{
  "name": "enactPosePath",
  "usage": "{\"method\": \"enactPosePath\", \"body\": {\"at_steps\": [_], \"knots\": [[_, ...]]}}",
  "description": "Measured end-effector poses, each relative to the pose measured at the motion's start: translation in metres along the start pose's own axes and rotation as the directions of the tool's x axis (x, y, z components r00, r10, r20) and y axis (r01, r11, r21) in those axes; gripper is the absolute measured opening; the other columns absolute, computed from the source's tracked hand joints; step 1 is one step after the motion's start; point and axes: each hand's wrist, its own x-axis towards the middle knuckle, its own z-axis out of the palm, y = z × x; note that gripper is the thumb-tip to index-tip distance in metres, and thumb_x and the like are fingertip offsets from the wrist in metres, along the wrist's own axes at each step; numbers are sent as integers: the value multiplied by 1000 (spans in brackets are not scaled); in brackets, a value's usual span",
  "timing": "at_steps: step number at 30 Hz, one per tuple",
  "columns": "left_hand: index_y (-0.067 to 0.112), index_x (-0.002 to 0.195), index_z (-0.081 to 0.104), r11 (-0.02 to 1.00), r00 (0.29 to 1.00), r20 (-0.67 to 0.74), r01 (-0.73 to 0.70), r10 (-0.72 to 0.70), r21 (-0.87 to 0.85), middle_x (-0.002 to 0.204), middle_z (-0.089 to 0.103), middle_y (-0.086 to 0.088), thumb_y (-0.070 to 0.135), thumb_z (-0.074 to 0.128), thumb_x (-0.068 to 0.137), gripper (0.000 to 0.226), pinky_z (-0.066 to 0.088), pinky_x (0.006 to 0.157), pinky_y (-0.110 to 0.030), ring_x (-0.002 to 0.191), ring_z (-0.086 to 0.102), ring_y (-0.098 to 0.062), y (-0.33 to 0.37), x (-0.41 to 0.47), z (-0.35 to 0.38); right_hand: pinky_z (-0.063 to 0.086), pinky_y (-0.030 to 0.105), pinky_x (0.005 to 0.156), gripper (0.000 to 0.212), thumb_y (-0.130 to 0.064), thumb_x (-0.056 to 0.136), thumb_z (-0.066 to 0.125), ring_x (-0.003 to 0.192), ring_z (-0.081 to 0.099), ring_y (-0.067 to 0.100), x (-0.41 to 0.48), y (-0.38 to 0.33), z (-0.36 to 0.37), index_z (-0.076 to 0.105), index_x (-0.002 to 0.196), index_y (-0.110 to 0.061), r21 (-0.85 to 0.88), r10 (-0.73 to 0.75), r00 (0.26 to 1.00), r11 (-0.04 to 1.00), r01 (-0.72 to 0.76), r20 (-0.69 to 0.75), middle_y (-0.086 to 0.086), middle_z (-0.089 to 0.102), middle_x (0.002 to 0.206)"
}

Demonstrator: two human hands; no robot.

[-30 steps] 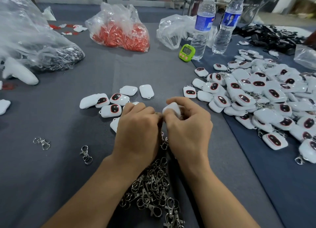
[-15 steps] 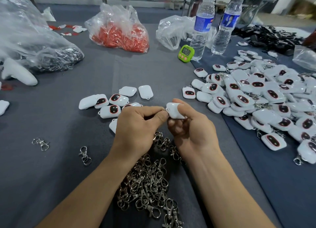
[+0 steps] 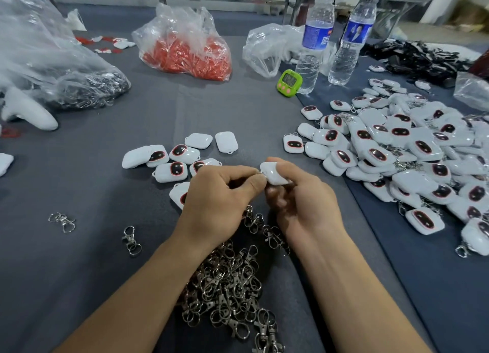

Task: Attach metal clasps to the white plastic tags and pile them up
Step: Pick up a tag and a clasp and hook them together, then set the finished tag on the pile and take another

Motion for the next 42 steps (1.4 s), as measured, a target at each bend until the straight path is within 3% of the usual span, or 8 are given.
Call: {"method": "enactPosePath", "body": {"at_steps": [9,14,18,21,24,29,35,42], "knots": [[17,73,77,936,989,13,-145,149,319,56,61,0,25,75,86,16,40,59,-35,58,52,-21,1,-1,-6,34,20,37,17,0,90,60,40,49,14,-2,6,0,74,95,-8,-182,-179,984,967,179,20,6,68,62],[16,46,53,535,929,213,-351,304,768,44,48,-5,2,73,50,24,35,68,-36,50,41,-27,13,-7,-9,49,15,55,14,-23,78,72,54,62,6,-10,21,0,73,85,-35,-733,-566,782,411,542,260,-15,67,62],[19,59,68,672,948,102,-287,301,682,52,56,1,20,72,76,18,35,73,-35,56,45,-23,6,-10,-3,48,29,52,19,-23,73,65,50,61,18,-2,11,-1,76,87,-27,-611,-456,882,668,425,115,-2,69,61],[29,75,79,989,998,60,-45,37,141,50,51,11,32,73,87,13,34,54,-21,50,41,-6,2,-3,-2,33,22,39,17,-3,85,59,42,46,14,1,4,-4,74,89,-10,-295,-236,969,923,246,68,12,67,66],[36,83,82,991,989,136,72,-57,-115,49,46,13,37,72,85,10,32,50,-19,50,36,-5,3,2,-3,28,18,33,18,2,89,55,38,42,9,1,-1,-7,73,93,0,-95,-91,994,991,97,63,9,67,64],[14,66,73,949,985,99,-164,142,268,47,47,6,29,68,89,27,35,51,-30,48,38,-7,3,-3,-2,26,18,35,18,1,86,59,39,40,10,0,0,-6,74,93,-4,-219,-131,991,967,133,23,8,64,64],[17,50,61,494,906,226,-389,359,777,47,52,-4,12,72,74,27,34,71,-38,51,42,-27,3,-5,-4,29,15,37,24,8,79,59,40,42,11,-4,11,-2,72,85,-12,-333,-167,985,927,173,47,8,60,62],[24,64,74,761,955,-70,-183,287,622,52,54,10,37,77,78,19,32,80,-33,57,49,-17,-2,-6,-1,34,17,43,21,1,82,61,45,43,11,3,-4,-13,77,94,-8,-439,6,978,894,87,207,10,67,71]]}}
